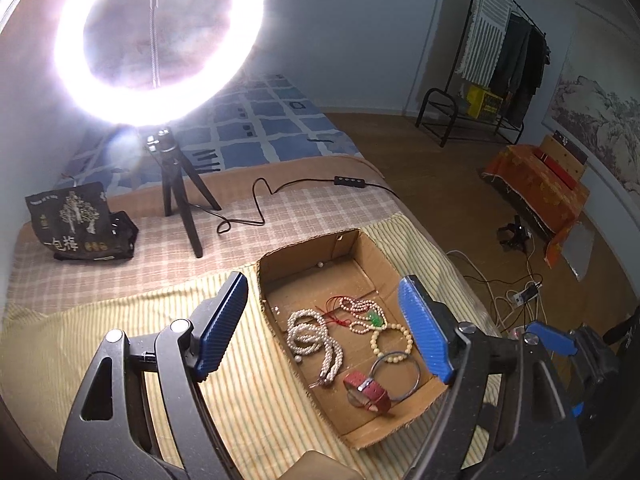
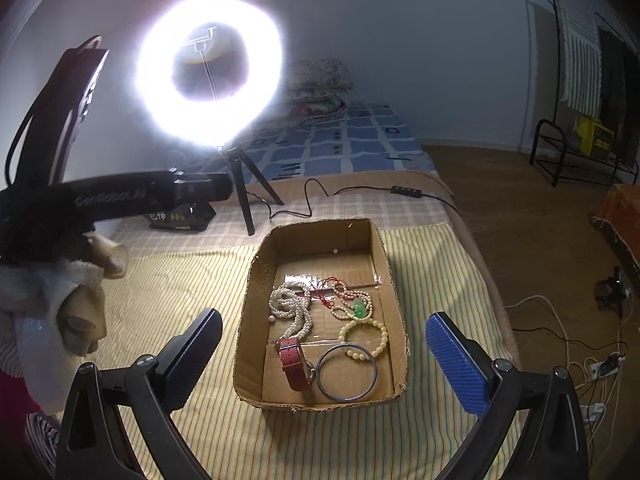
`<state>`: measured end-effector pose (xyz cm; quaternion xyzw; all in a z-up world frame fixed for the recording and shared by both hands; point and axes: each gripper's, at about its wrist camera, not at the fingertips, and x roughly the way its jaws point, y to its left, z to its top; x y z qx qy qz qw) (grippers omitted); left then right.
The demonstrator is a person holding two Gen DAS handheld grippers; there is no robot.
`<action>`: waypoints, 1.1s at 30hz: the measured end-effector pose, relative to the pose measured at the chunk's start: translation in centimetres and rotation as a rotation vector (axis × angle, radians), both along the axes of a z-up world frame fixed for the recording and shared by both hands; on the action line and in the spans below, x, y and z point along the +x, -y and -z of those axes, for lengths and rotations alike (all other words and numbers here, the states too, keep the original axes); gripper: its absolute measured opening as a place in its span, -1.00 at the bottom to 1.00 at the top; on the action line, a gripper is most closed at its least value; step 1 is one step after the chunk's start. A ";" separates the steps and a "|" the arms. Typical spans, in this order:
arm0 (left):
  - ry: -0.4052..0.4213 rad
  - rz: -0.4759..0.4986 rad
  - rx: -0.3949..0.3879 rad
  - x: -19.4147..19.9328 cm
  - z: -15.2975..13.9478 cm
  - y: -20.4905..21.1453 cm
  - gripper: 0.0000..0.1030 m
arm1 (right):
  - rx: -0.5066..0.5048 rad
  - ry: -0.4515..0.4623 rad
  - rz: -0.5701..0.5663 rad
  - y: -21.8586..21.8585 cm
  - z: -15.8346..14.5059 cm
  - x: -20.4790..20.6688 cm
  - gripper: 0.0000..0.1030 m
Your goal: Organize jewelry
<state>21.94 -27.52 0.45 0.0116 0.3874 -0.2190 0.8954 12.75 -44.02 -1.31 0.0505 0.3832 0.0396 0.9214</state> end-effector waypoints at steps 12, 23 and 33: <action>0.081 -0.043 -0.035 -5.7 -2.8 -4.9 0.56 | -0.057 0.074 0.048 -1.4 -2.4 -2.8 0.99; 0.131 -0.036 -0.003 -10.8 -3.0 -8.4 0.57 | -0.072 0.161 0.092 -3.3 -4.0 -4.5 0.99; 0.214 -0.027 0.028 -14.2 -3.2 -9.4 0.96 | -0.035 0.177 0.106 -3.8 -3.9 -5.7 0.99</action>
